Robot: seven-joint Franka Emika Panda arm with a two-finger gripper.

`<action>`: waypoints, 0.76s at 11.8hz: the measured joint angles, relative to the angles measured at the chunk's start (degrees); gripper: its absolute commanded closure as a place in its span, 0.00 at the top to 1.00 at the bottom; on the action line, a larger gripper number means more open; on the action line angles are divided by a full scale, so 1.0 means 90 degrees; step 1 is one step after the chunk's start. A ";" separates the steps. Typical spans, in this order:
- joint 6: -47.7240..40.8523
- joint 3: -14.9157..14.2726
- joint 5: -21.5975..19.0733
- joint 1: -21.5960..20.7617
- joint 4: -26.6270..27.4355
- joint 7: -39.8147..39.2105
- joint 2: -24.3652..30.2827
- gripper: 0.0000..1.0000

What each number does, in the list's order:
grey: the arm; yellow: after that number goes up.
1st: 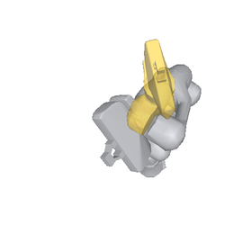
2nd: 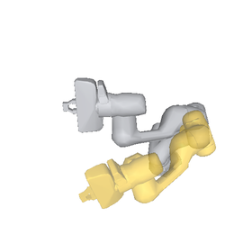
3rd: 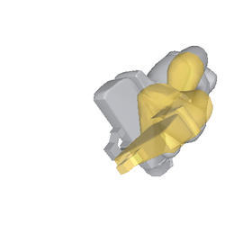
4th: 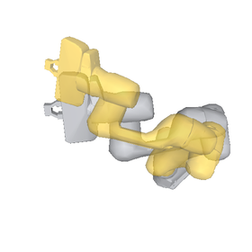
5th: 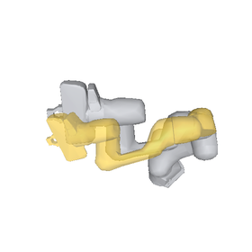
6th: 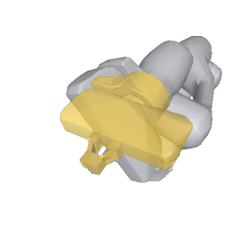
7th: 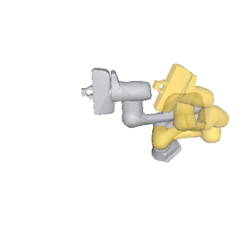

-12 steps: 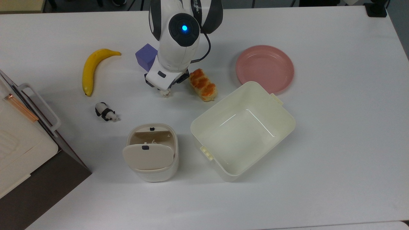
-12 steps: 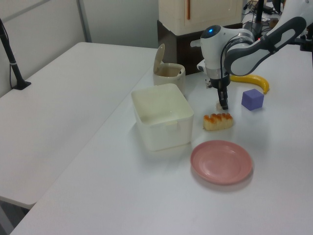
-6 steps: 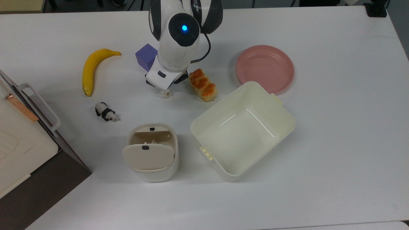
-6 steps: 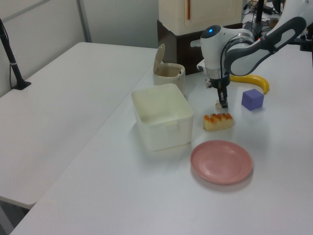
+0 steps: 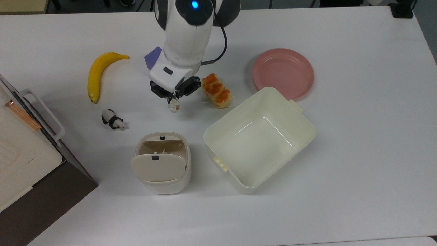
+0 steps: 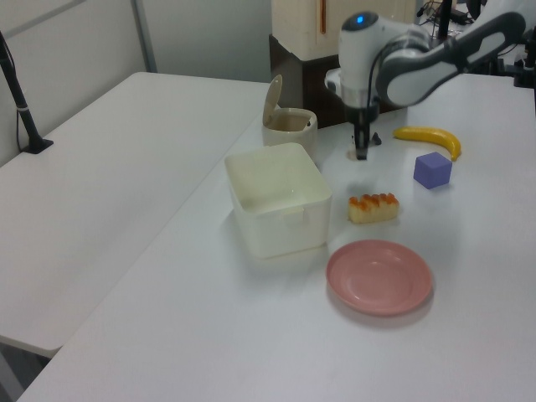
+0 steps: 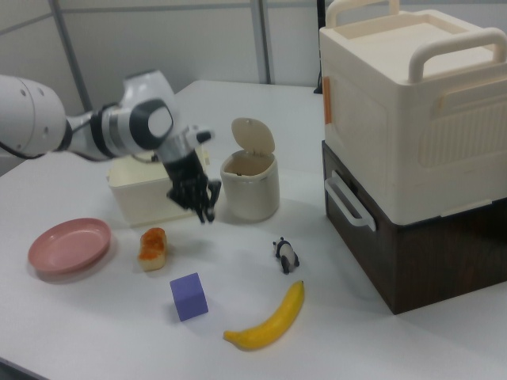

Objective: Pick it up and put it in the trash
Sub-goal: 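Lift the object and carry it over the cream trash can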

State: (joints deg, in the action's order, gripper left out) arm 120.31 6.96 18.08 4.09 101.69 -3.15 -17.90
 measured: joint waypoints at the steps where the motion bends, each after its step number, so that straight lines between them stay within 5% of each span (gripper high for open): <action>1: 0.0000 0.0002 -0.0160 0.0000 -0.0284 0.0000 0.0050 0.07; 5: 0.0050 0.0004 -0.0657 0.0002 -0.1046 0.0007 0.0091 0.07; 9: 0.1248 -0.0011 -0.0822 0.0221 -0.1168 0.0163 -0.0014 0.07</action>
State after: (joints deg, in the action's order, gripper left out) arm 131.54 6.86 10.69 6.09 91.18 -1.68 -18.03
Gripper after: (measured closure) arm 0.841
